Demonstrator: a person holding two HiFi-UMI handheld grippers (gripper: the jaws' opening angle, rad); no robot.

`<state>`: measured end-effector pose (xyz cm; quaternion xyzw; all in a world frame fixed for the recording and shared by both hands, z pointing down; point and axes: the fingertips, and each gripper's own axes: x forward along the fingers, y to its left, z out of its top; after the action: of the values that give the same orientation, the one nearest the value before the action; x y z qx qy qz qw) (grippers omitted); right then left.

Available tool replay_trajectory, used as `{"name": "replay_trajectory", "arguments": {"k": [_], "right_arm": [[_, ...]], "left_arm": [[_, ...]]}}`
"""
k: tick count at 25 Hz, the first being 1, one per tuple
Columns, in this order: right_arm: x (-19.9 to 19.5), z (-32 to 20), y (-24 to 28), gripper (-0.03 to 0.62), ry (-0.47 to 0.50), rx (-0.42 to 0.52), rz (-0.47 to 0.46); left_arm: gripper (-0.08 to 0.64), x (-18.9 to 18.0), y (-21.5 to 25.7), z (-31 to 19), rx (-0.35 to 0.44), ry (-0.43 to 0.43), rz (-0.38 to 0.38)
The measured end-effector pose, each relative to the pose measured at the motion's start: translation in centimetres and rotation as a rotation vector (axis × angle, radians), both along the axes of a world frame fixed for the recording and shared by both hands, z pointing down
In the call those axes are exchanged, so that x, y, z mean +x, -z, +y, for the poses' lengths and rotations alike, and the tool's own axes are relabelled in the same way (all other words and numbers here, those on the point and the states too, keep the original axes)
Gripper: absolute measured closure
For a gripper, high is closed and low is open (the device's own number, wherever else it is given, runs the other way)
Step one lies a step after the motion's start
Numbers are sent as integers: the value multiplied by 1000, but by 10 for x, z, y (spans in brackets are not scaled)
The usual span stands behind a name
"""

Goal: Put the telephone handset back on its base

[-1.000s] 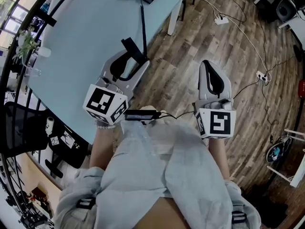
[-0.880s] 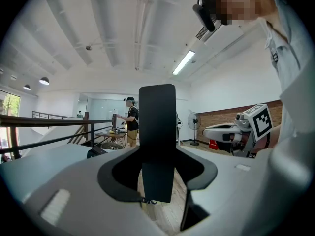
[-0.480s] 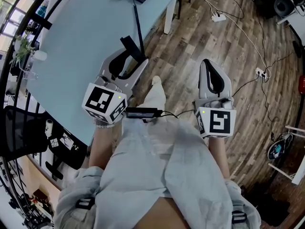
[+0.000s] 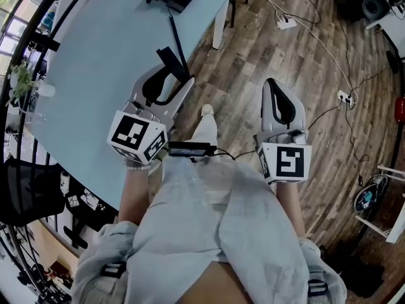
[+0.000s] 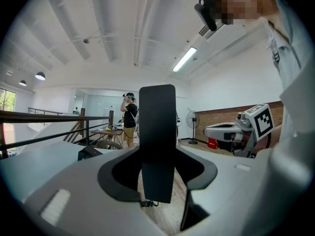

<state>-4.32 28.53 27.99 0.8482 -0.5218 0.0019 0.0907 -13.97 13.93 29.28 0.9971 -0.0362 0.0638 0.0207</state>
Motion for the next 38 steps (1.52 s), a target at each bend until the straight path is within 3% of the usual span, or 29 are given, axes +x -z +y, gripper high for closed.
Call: {"name": "replay_trajectory", "arguments": {"k": [22, 38], "right_arm": [[133, -143, 7, 586, 39, -41, -5], [161, -230, 11, 586, 131, -46, 15]], "left_arm": [[348, 129, 1, -142, -100, 46, 11], [348, 150, -9, -205, -160, 121, 24]]}}
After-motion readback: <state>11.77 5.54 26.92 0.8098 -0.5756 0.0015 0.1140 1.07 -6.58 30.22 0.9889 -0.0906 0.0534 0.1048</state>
